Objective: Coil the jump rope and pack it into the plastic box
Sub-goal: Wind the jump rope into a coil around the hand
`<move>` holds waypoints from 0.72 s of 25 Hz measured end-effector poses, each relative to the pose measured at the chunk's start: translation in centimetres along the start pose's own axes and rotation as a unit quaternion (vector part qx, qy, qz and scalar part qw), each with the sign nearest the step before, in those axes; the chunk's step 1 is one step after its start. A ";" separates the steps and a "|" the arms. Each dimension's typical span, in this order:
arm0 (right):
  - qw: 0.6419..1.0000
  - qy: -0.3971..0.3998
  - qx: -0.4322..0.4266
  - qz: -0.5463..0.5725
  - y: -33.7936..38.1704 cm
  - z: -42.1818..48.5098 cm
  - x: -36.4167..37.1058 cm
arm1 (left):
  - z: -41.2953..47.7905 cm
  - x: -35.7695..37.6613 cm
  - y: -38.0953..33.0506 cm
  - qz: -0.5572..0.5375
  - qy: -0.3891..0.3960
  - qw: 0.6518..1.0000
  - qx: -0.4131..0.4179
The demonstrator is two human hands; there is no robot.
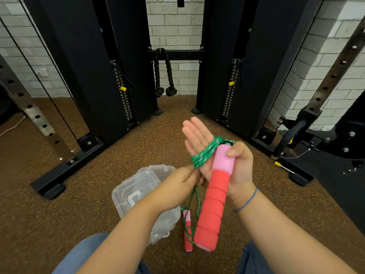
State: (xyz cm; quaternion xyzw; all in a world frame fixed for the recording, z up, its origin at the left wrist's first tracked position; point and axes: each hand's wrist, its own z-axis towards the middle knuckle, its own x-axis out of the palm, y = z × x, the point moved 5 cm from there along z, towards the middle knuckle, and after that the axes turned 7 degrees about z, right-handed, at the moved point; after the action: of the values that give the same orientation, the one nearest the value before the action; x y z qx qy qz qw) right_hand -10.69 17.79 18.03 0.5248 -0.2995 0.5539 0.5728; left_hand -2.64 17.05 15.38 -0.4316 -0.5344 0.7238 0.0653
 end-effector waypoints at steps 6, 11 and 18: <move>0.997 -0.020 -0.018 -0.075 4.5 -0.3 -1.4 | -0.5 1.2 -0.1 -0.167 0.113 0.979 -0.010; 0.992 -0.016 -0.039 -0.116 6.9 -0.5 -2.2 | -1.1 -0.7 0.1 -0.173 0.138 0.975 -0.003; 0.991 -0.033 -0.043 -0.125 8.0 -0.7 -3.5 | -2.0 -1.7 -0.1 -0.249 0.170 0.953 0.021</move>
State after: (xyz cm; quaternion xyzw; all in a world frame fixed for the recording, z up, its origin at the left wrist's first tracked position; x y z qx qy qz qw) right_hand -19.21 16.01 16.75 0.5509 -0.2737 0.4475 0.6491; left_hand -0.21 17.57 16.26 -0.4003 -0.5902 0.6116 0.3427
